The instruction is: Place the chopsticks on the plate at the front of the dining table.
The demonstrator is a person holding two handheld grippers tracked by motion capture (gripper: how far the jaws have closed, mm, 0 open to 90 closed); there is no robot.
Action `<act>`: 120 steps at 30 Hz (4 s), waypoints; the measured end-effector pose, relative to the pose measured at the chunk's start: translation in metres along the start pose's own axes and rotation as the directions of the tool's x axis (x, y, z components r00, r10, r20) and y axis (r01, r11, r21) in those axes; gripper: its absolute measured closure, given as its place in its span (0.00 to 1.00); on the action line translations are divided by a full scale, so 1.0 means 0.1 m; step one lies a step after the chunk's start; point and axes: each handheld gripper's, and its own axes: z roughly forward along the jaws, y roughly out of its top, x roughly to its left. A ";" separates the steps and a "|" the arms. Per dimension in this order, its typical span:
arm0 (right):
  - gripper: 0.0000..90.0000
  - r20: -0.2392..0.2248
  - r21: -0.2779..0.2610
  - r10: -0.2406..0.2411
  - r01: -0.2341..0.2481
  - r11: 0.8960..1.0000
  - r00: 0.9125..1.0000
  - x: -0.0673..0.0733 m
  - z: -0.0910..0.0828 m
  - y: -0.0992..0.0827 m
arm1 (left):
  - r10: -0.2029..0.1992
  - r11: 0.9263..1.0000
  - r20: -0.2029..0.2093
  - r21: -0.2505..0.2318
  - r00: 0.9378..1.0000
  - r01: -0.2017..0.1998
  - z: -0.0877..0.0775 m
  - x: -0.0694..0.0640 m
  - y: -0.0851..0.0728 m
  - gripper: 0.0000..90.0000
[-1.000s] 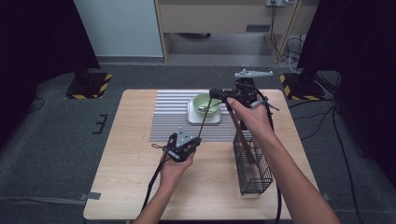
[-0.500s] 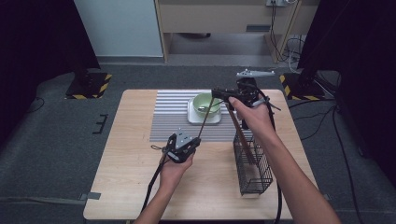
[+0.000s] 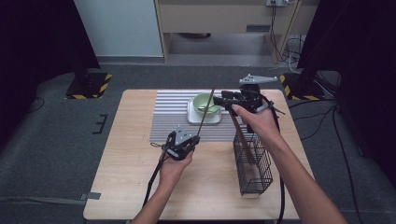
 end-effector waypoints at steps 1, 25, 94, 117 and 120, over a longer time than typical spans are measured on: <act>0.51 0.006 0.001 -0.004 0.004 1.000 1.000 -0.02 -0.01 -0.01 | -0.002 1.000 -0.001 0.001 1.000 0.002 0.00 0.01 0.01 0.96; 0.13 0.214 -0.045 0.011 -0.001 0.999 0.977 -0.31 -0.37 -0.19 | -0.012 1.000 -0.023 0.007 1.000 0.012 0.00 0.07 0.11 0.96; 0.09 0.524 0.078 0.108 -0.174 0.982 0.845 -1.28 -0.73 -1.71 | -0.085 0.996 -0.101 -0.022 0.991 0.084 0.04 0.35 0.27 0.96; 0.09 0.591 0.155 0.118 -0.255 0.954 0.798 -1.34 -0.55 -2.19 | -0.171 0.985 -0.230 -0.015 0.958 0.172 0.35 0.33 0.17 0.96; 0.09 0.596 0.163 0.117 -0.263 0.951 0.794 -1.33 -0.53 -2.22 | -0.176 0.984 -0.239 -0.009 0.955 0.179 0.40 0.32 0.15 0.96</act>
